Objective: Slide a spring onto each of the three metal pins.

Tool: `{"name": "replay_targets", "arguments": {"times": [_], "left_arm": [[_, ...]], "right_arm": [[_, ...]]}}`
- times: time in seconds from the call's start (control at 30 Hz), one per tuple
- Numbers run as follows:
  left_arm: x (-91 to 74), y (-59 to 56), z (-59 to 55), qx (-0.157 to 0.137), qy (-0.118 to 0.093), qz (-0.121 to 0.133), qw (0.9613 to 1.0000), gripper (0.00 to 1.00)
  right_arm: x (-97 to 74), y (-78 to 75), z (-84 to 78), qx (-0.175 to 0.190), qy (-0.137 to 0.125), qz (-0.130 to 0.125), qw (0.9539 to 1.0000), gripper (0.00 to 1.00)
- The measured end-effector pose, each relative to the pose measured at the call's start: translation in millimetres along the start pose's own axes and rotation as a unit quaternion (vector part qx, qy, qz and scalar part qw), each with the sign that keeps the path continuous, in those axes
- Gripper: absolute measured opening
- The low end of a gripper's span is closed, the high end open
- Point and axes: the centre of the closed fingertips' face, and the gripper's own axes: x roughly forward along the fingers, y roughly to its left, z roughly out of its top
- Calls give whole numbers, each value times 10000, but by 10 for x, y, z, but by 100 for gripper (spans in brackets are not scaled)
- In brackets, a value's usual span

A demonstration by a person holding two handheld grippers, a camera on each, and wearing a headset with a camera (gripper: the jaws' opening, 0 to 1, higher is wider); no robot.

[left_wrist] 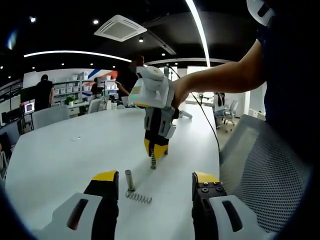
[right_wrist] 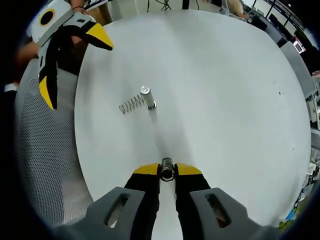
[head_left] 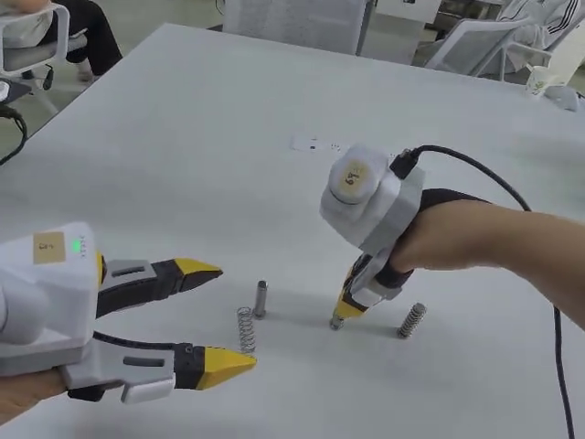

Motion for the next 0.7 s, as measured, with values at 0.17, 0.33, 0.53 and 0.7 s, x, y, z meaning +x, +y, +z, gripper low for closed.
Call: {"name": "replay_targets", "arguments": {"times": [0.17,0.33,0.53,0.7], "left_arm": [[-14,1,-13,-11,18,7,10000,54],[-14,3,-20,-13,19,10,10000,54],[-6,0,-20,-21,8,-1,10000,53],[-4,-1,-29,-54,5,-1,10000,53]], "right_arm": [[57,-7,-15,58,34,7,10000,9],[84,12,0,51,21,23,10000,9],[94,12,-13,35,38,12,10000,9],[98,-2,-14,-9,7,-15,10000,11]]}}
